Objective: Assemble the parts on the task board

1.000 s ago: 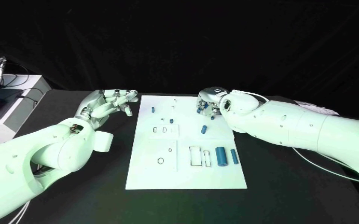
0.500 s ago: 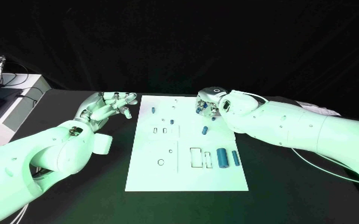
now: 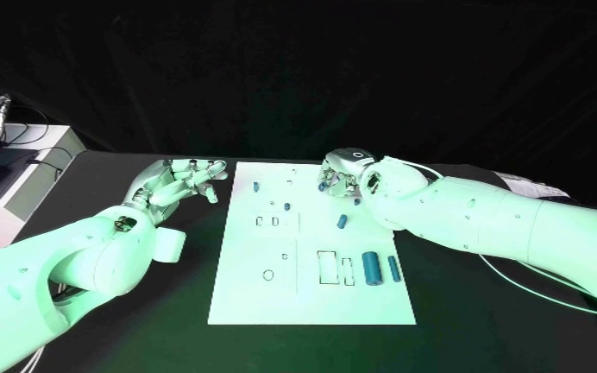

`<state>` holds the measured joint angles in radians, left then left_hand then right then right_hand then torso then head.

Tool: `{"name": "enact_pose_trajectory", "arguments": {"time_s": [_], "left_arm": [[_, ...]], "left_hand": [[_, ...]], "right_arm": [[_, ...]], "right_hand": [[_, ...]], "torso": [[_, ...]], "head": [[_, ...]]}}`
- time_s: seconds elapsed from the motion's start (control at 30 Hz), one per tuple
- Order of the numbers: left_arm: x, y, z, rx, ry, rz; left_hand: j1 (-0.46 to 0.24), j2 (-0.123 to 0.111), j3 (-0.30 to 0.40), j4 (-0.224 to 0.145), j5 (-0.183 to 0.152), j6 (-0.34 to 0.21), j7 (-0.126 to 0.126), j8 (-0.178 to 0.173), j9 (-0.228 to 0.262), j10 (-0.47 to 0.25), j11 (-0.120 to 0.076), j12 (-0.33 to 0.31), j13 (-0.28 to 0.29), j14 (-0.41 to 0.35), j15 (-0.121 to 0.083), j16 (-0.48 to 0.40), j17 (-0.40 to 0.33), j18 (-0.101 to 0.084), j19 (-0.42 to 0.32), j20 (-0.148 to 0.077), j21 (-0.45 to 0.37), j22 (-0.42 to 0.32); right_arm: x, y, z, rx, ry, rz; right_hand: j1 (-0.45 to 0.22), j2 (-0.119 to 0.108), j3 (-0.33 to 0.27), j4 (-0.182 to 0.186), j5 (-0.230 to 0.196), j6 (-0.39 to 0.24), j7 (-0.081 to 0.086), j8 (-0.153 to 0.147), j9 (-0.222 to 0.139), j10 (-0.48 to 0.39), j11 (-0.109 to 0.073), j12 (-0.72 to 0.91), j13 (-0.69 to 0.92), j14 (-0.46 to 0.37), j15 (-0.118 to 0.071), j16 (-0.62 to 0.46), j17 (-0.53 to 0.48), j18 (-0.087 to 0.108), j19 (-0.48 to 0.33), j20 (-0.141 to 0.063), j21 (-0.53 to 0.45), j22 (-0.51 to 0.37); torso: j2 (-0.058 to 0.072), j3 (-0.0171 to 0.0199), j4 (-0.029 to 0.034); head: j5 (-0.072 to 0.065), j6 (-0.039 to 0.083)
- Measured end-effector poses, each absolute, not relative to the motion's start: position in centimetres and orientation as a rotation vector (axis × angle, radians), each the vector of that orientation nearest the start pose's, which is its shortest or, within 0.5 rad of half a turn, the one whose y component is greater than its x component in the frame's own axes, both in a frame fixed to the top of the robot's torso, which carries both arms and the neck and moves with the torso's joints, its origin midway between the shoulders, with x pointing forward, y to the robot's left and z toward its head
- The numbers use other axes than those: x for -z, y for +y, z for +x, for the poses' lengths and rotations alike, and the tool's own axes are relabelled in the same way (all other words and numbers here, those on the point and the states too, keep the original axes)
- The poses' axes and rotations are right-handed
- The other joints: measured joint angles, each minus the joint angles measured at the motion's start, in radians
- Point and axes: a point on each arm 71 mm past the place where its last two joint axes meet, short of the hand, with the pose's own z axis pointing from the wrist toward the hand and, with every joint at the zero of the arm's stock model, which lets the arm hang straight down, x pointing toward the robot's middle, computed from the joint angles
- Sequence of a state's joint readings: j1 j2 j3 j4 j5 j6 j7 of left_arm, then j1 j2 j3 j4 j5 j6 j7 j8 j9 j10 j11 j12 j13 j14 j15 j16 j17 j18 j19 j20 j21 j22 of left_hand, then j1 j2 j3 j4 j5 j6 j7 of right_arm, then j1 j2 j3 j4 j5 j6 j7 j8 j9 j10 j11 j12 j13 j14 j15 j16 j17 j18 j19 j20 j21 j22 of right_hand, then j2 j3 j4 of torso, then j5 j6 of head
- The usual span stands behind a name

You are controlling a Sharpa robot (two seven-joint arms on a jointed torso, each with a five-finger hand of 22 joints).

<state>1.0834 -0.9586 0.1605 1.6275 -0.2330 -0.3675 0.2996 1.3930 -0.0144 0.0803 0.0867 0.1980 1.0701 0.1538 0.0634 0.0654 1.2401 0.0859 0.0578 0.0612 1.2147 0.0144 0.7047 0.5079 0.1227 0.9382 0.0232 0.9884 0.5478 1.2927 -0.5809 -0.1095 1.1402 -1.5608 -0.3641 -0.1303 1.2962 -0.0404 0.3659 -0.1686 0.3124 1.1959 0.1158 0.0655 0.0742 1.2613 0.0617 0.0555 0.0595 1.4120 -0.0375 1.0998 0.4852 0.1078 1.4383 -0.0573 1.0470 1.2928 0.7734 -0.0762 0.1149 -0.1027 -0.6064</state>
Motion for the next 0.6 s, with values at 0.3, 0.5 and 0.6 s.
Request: {"name": "enact_pose_trajectory", "arguments": {"time_s": [0.3,0.5,0.6], "left_arm": [[15.1,24.1,47.6,1.451,1.383,-0.983],[15.2,23.9,47.6,1.455,1.386,-0.98],[15.1,23.8,47.6,1.458,1.388,-0.978]], "left_hand": [[0.0,0.0,0.003,-0.003,0.0,-0.004,0.004,0.0,0.0,0.0,0.0,0.0,0.0,0.0,0.0,0.0,-0.001,0.0,0.0,0.0,0.004,0.0],[0.0,0.0,0.003,-0.003,0.0,-0.004,0.004,0.0,0.0,0.0,0.0,0.0,0.0,0.0,0.0,0.0,-0.003,0.0,0.0,0.0,0.004,-0.002],[0.0,0.0,0.003,-0.003,0.0,-0.004,0.004,0.0,0.0,-0.004,0.004,0.0,0.0,0.0,0.0,0.0,-0.003,0.0,0.0,0.0,0.004,-0.002]], "right_arm": [[16.7,-15.7,56.3,-0.441,1.496,-0.189],[16.3,-14.2,56.7,-0.431,1.451,-0.171],[16.2,-13.9,56.9,-0.419,1.435,-0.164]], "right_hand": [[-0.009,0.009,0.004,-0.015,0.001,0.002,-0.001,-0.001,0.0,0.003,0.003,-0.001,0.0,0.0,0.0,0.004,0.004,-0.003,0.008,-0.001,-0.016,0.015],[-0.009,0.009,0.007,-0.021,0.007,0.003,0.0,-0.003,0.0,0.003,0.003,-0.004,0.002,-0.003,-0.003,0.004,0.006,-0.008,0.016,-0.002,-0.024,0.015],[-0.009,0.009,0.007,-0.021,0.007,0.004,0.0,-0.004,0.0,0.003,0.003,-0.003,0.002,-0.004,-0.004,0.004,0.006,-0.009,0.019,-0.005,-0.04,0.015]], "torso": [[0.006,-0.0008,0.0013],[0.009,-0.0015,0.004],[0.01,-0.0016,0.0046]], "head": [[0.001,0.005],[-0.004,0.006],[-0.004,0.006]]}}
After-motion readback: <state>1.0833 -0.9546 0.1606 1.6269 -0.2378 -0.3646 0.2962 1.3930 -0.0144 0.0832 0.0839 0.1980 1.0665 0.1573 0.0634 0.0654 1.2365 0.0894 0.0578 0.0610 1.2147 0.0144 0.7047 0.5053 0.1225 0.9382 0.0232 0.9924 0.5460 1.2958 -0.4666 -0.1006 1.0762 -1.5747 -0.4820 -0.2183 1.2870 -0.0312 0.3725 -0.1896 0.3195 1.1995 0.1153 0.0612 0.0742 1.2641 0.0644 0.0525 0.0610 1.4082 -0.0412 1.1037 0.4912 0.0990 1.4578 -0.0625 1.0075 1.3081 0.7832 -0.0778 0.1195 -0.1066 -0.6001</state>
